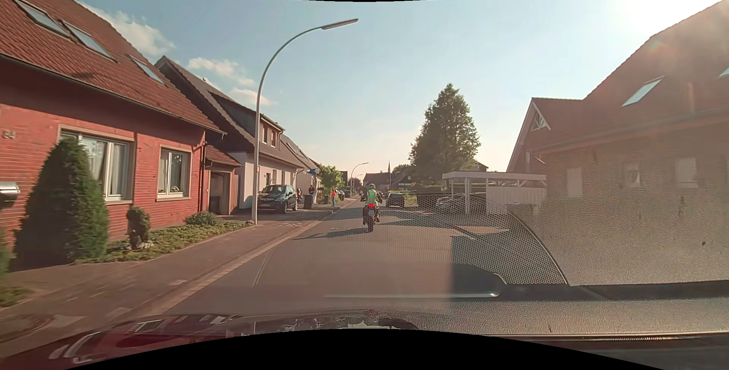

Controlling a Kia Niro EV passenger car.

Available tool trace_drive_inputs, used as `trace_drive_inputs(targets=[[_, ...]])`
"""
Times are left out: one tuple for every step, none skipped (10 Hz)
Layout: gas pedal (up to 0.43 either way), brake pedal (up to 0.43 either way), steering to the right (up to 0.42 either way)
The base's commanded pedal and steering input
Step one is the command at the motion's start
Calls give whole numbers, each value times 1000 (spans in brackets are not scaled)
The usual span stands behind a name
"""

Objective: Follow the waypoints while adhering to traffic rules and regulations

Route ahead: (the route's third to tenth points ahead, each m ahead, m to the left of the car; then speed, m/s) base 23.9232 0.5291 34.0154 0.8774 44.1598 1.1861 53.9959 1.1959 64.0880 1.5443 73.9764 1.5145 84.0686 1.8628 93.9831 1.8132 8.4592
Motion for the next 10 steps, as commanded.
trace_drive_inputs(targets=[[209,0,-5],[209,0,-5],[197,0,-5],[197,0,-5],[189,0,-4],[169,0,-4],[169,0,-4],[169,0,-4],[169,0,-4],[169,0,-4]])
